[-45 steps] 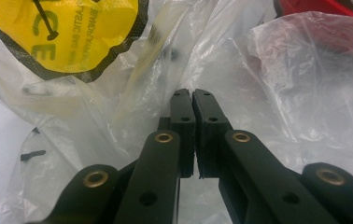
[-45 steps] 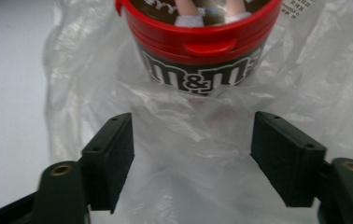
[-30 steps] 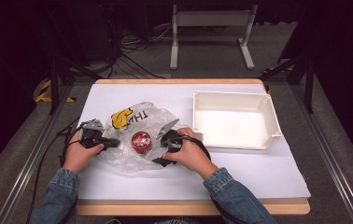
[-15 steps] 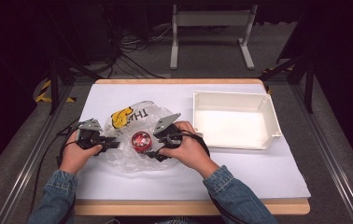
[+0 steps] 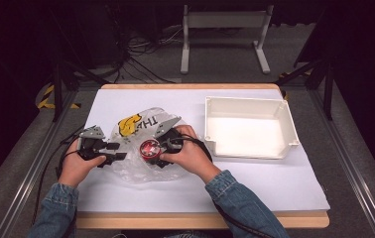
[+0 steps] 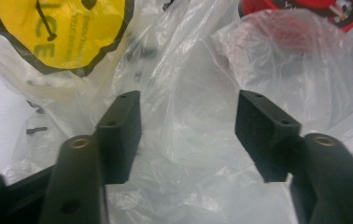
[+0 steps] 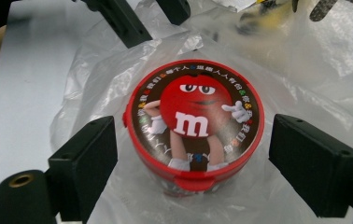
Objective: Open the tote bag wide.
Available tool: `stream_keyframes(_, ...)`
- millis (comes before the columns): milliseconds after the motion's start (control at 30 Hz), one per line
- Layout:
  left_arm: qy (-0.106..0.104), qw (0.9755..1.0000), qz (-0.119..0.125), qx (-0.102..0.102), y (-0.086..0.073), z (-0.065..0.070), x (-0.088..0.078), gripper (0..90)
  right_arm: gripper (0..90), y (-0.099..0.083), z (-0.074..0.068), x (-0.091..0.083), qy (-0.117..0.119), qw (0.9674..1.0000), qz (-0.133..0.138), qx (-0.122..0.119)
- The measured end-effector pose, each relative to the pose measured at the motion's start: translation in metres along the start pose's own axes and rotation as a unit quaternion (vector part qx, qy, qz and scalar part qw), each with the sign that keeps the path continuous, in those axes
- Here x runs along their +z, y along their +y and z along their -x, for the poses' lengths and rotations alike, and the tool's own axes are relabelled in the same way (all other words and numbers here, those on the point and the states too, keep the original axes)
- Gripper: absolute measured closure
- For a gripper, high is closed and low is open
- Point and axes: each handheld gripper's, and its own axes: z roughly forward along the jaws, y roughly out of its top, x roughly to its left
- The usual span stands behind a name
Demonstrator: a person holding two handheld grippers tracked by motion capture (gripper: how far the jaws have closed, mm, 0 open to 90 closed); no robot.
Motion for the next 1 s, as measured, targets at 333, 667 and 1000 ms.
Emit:
stream_keyframes(333, 0.003, 0.9986, 0.049, -0.02, 0.003, 0.0, -0.016, 16.8, 12.5, -0.004, 0.004, 0.019, 0.017, 0.9998, 0.009, 0.008)
stream_keyframes(667, 0.011, 0.9977, 0.064, -0.016, 0.004, 0.001, -0.022, 13.3, 17.3, -0.012, 0.006, 0.029, 0.028, 0.9991, 0.025, 0.019)
stream_keyframes(1000, 0.016, 0.9975, 0.069, -0.007, 0.003, 0.0, -0.024, 10.7, 20.5, -0.008, 0.002, 0.025, 0.011, 0.9995, 0.029, 0.003)
